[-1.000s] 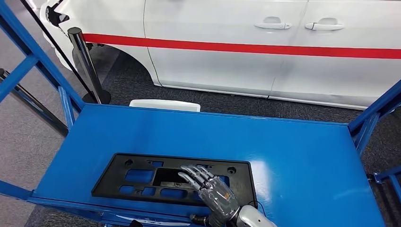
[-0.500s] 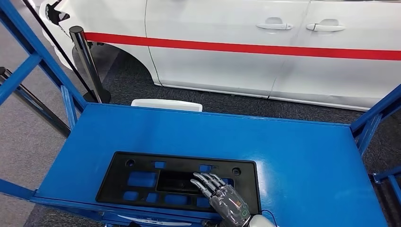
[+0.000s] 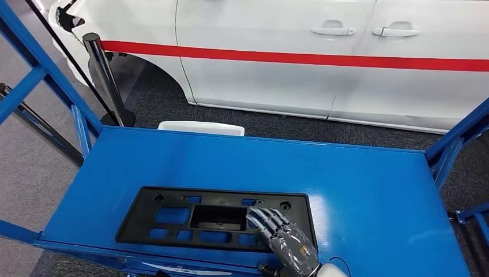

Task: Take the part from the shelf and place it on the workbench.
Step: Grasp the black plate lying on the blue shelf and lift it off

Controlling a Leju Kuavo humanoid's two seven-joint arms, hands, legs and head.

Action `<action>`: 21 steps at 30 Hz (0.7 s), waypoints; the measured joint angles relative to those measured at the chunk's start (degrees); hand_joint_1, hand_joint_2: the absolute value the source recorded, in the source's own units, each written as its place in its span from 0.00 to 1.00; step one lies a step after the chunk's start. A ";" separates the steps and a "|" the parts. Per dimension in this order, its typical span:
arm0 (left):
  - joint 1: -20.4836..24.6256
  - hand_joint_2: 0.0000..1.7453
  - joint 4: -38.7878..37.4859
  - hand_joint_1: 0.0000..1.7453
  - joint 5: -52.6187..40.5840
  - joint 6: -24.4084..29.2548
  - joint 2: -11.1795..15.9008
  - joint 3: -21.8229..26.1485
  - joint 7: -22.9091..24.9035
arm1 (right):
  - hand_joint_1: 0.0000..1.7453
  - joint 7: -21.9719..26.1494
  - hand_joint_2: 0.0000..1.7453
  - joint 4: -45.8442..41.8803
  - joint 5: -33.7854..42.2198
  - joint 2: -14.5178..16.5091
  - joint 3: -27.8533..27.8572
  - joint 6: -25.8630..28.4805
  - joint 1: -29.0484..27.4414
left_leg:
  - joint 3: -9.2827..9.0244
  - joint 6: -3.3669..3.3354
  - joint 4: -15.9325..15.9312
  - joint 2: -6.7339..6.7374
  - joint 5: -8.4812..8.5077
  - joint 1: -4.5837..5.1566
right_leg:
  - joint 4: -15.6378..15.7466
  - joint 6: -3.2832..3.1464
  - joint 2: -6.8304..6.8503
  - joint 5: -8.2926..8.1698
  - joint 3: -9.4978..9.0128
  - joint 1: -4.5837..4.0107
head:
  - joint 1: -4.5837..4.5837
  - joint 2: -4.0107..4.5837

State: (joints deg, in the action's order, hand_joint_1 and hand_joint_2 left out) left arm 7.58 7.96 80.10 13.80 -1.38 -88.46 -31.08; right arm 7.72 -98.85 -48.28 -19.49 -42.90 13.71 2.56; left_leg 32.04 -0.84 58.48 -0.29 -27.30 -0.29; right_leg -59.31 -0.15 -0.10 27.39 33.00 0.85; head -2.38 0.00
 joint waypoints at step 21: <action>-0.27 0.00 -0.07 0.00 0.66 -0.13 0.33 0.01 -0.26 | 0.00 -4.50 1.00 -2.42 -6.82 -0.10 9.02 4.44 -2.40 | -0.59 -2.15 -1.83 0.23 1.12 -0.09 | -14.13 1.54 0.07 7.16 6.58 -0.02 | -0.11 0.00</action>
State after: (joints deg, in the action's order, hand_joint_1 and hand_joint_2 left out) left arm 7.30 7.89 80.76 13.67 -1.05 -88.46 -31.34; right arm 3.22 -101.27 -55.11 -19.58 -33.87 18.15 0.16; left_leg 31.45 -2.99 56.65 -0.06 -26.18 -0.38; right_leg -73.44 1.39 -0.04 34.55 39.58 0.83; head -2.49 0.00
